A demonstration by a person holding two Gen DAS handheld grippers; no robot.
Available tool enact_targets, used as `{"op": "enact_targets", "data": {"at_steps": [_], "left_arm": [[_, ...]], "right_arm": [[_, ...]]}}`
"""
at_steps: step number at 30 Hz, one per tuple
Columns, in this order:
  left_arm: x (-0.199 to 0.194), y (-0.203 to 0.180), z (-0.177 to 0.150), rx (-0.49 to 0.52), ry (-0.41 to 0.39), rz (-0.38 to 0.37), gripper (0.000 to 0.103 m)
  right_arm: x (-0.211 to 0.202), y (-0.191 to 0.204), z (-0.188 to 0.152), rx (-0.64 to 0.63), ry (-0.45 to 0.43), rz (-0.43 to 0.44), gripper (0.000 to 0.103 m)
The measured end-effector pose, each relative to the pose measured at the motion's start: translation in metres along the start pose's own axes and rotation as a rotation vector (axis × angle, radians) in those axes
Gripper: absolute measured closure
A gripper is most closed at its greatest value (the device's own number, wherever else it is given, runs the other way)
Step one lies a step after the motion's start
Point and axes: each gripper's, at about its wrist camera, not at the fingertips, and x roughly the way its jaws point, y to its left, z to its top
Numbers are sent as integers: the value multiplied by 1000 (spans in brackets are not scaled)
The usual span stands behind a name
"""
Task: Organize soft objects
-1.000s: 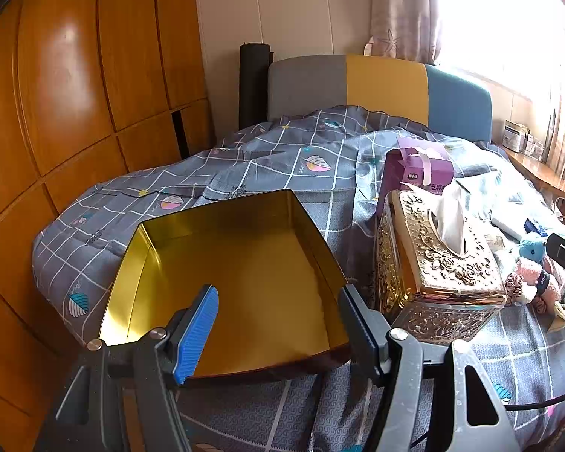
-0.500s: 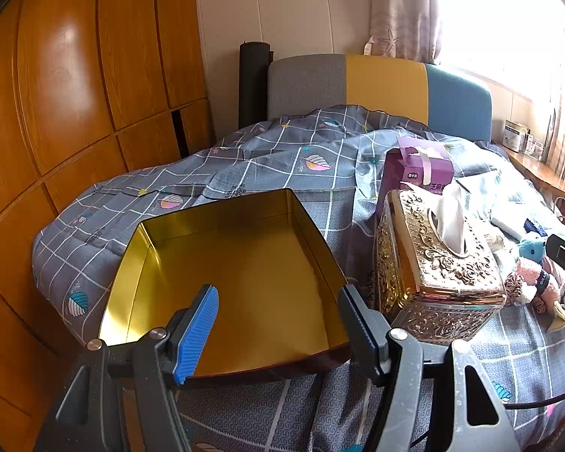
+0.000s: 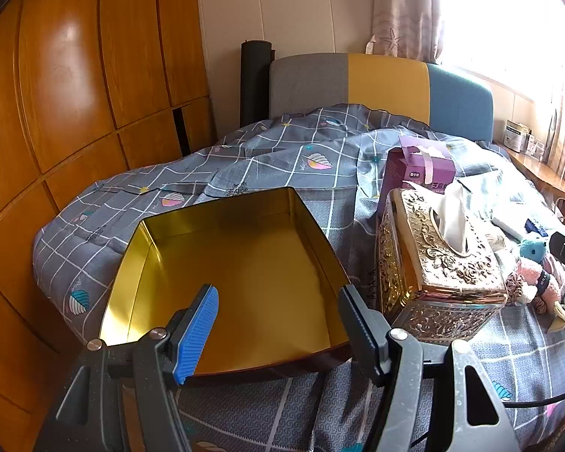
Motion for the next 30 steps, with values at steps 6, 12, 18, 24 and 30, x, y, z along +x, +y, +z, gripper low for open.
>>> {"op": "enact_targets", "data": {"at_steps": [6, 12, 18, 24, 30], "left_arm": [[-1, 0, 0, 0, 1, -2, 36], [-1, 0, 0, 2, 2, -3, 36], [-2, -1, 1, 6, 2, -3, 36], [-5, -4, 1, 19, -14, -2, 36], [-7, -6, 2, 27, -17, -10, 36]], "right_arm": [[-1, 0, 0, 3, -4, 2, 0], [-2, -4, 0, 7, -5, 4, 0], [-1, -6, 0, 10, -3, 4, 0], [-1, -7, 0, 12, -9, 6, 0], [-2, -10, 1, 17, -13, 5, 0]]}}
